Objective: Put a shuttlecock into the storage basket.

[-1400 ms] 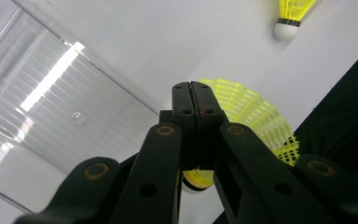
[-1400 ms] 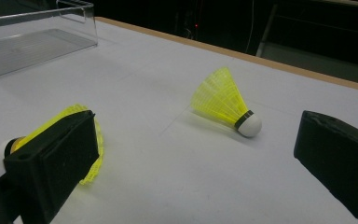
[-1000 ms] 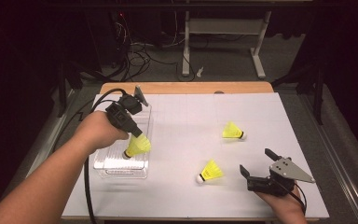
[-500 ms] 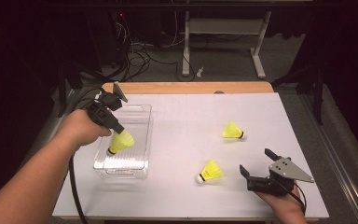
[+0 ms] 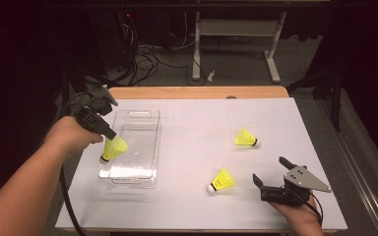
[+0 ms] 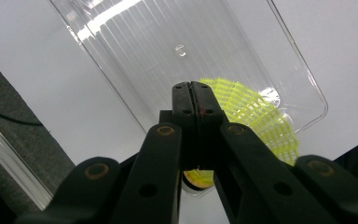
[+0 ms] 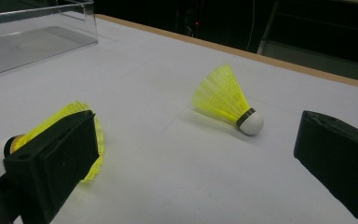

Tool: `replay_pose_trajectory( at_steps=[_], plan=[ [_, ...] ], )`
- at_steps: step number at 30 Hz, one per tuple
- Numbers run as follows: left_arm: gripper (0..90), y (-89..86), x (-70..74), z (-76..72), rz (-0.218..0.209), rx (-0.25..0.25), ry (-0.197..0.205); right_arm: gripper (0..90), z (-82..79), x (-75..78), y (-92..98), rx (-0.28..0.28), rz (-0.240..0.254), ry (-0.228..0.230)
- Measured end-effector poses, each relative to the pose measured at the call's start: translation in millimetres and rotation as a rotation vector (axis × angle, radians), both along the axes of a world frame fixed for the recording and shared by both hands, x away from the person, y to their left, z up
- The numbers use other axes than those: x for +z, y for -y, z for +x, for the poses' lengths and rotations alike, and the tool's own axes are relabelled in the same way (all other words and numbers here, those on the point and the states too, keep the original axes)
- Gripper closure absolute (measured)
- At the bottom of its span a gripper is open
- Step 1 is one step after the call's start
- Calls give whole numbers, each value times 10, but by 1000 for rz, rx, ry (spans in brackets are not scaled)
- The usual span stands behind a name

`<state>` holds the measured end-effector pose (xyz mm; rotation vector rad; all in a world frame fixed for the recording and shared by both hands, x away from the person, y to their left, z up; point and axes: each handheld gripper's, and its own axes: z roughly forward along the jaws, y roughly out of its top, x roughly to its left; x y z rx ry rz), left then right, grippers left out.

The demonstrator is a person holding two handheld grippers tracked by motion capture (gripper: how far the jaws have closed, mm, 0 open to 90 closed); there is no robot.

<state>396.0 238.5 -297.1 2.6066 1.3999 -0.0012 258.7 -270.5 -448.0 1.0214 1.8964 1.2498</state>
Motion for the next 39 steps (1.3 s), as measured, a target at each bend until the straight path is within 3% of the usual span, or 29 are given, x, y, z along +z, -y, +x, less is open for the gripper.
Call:
replay_pose_trajectory(
  at_steps=[12, 16, 25, 32, 39],
  plan=[
    [897, -90, 121, 59, 7, 31, 24, 4, 1, -1, 3, 1, 0, 0],
    [897, -117, 169, 85, -17, 51, 47, 5, 2, -1, 4, 0, 1, 0],
    [897, -169, 46, 182, -4, 80, 36, 5, 0, 2, 16, -5, -2, 2],
    [897, -120, -35, 250, -14, 93, 69, 5, 3, -1, 20, -6, -2, 1],
    [897, -49, -178, 322, -17, 92, 45, 5, 2, -1, 23, -6, -2, 1]
  ],
)
